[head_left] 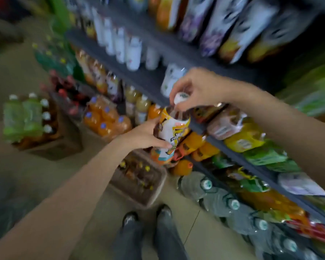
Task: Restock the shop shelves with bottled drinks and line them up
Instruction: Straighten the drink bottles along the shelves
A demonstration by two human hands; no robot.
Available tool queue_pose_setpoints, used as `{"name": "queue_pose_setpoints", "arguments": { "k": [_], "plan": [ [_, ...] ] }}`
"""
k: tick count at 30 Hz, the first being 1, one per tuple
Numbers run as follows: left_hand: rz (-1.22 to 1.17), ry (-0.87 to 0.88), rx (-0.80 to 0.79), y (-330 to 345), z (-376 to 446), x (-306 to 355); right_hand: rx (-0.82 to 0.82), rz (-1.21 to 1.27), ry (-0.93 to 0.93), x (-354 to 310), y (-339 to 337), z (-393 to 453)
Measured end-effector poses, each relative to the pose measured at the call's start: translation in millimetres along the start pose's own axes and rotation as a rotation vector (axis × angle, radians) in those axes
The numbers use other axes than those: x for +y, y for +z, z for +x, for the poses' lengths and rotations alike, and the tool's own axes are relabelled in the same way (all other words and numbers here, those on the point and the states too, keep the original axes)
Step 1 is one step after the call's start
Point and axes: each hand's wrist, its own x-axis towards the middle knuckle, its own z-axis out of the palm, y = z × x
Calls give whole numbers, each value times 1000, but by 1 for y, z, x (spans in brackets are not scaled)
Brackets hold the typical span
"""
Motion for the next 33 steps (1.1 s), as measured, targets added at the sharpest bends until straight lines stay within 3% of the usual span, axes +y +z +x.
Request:
{"name": "queue_pose_setpoints", "arguments": {
  "k": [5, 7, 11, 14, 20, 26, 33],
  "plan": [
    [-17, 172, -6, 9, -19, 160, 523, 547, 70, -18, -103, -101],
    [0, 223, -42, 24, -23, 206, 552, 644, 176, -10, -115, -149],
    [79, 311, -98, 70, -22, 281, 401, 593, 371, 20, -120, -250],
    [140, 368, -138, 128, -22, 333, 452, 507, 378, 35, -122, -317],
    [320, 594, -291, 295, -20, 420, 876, 309, 367, 79, -116, -452],
    [484, 828, -260, 485, -1, 478, 1237, 135, 523, 162, -114, -613],
    [654, 738, -85, 574, 52, 499, 1565, 240, 797, 257, -110, -731]
  ]
}}
